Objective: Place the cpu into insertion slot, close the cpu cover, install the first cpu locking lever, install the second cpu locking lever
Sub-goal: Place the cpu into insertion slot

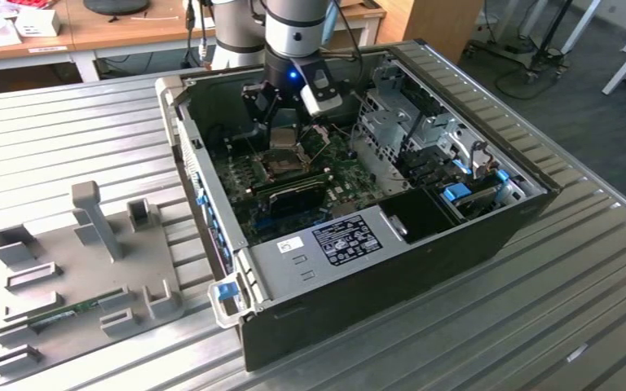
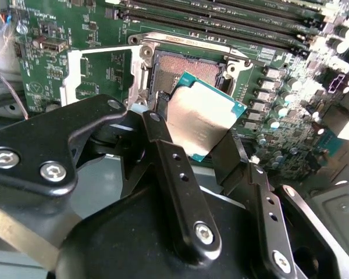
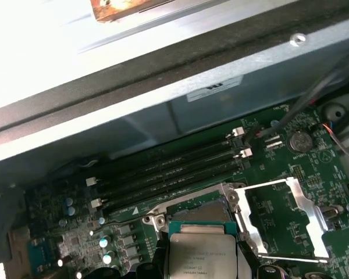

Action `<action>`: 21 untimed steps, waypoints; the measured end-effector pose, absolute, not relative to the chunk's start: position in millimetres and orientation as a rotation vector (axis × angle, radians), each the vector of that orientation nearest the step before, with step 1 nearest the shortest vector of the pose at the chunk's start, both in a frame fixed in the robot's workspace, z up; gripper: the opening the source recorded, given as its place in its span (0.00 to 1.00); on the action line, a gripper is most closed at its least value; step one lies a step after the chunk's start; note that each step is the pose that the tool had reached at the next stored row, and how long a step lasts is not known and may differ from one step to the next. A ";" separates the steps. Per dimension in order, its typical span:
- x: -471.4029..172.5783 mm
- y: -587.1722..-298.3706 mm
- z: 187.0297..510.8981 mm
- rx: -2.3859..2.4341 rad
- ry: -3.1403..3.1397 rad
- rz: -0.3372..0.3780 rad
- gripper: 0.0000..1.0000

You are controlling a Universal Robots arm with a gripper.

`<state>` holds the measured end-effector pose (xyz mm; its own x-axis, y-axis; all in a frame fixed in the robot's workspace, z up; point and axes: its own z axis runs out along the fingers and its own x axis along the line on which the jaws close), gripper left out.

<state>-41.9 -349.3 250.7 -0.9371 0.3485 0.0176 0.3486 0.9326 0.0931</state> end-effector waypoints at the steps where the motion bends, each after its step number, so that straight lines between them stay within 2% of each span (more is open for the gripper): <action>1: -41.9 -349.3 250.6 -0.578 -3.084 -0.149 0.54; 21: -41.8 -349.0 250.4 -0.661 -3.070 -0.149 0.54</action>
<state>-41.8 -349.0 250.4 -0.9115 0.4109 0.0176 0.4107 0.9070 0.0931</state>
